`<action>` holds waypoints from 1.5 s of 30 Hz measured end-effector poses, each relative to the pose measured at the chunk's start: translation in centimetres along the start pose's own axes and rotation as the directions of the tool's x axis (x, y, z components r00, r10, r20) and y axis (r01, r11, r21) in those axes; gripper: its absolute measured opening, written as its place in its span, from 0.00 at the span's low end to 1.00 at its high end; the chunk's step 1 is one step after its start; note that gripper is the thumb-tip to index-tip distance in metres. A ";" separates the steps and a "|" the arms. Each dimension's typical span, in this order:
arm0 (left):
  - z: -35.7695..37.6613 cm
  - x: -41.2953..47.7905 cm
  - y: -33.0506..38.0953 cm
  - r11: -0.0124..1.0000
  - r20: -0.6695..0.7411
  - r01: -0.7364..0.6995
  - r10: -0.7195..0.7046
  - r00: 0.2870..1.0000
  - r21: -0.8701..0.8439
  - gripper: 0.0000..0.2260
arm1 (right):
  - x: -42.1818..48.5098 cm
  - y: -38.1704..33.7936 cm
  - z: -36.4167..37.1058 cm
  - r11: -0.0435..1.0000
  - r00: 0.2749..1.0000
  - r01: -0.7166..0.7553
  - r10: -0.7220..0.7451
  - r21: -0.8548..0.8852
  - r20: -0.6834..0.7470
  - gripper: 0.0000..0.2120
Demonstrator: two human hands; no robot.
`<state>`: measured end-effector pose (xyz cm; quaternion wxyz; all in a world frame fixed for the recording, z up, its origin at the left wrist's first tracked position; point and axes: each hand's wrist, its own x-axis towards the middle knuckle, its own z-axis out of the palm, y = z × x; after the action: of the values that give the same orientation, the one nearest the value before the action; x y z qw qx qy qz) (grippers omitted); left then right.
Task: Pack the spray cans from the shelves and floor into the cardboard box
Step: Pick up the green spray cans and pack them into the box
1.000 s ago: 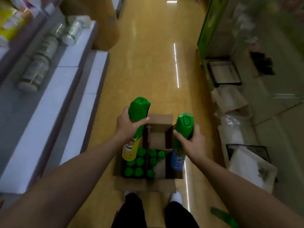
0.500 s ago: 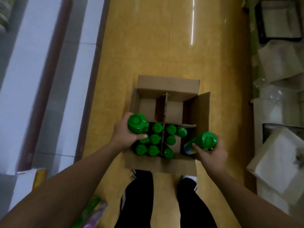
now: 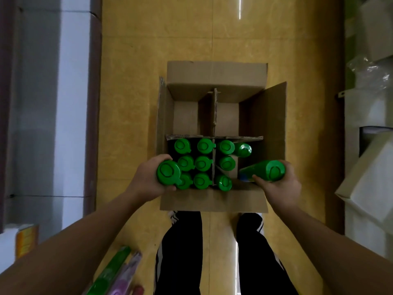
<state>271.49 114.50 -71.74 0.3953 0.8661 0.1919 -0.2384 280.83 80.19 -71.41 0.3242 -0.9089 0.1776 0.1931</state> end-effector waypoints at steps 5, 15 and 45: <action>1.8 2.0 -2.3 0.999 0.057 0.010 -0.012 0.998 0.038 0.41 | 1.2 1.8 2.8 1.000 1.000 -0.004 0.004 -0.031 -0.003 0.35; 5.3 4.4 -6.4 0.996 0.110 0.009 -0.018 0.994 0.084 0.42 | 3.7 5.6 7.2 0.998 0.999 -0.023 0.021 0.050 0.037 0.33; 7.4 8.0 -6.5 0.881 0.415 -0.059 -0.161 0.896 0.470 0.40 | 7.4 7.1 12.1 0.989 0.992 -0.086 0.074 0.118 0.103 0.33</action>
<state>272.71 113.87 -84.37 0.1996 0.8531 0.0568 -0.4786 281.15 81.59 -87.19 0.3795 -0.8689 0.2094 0.2392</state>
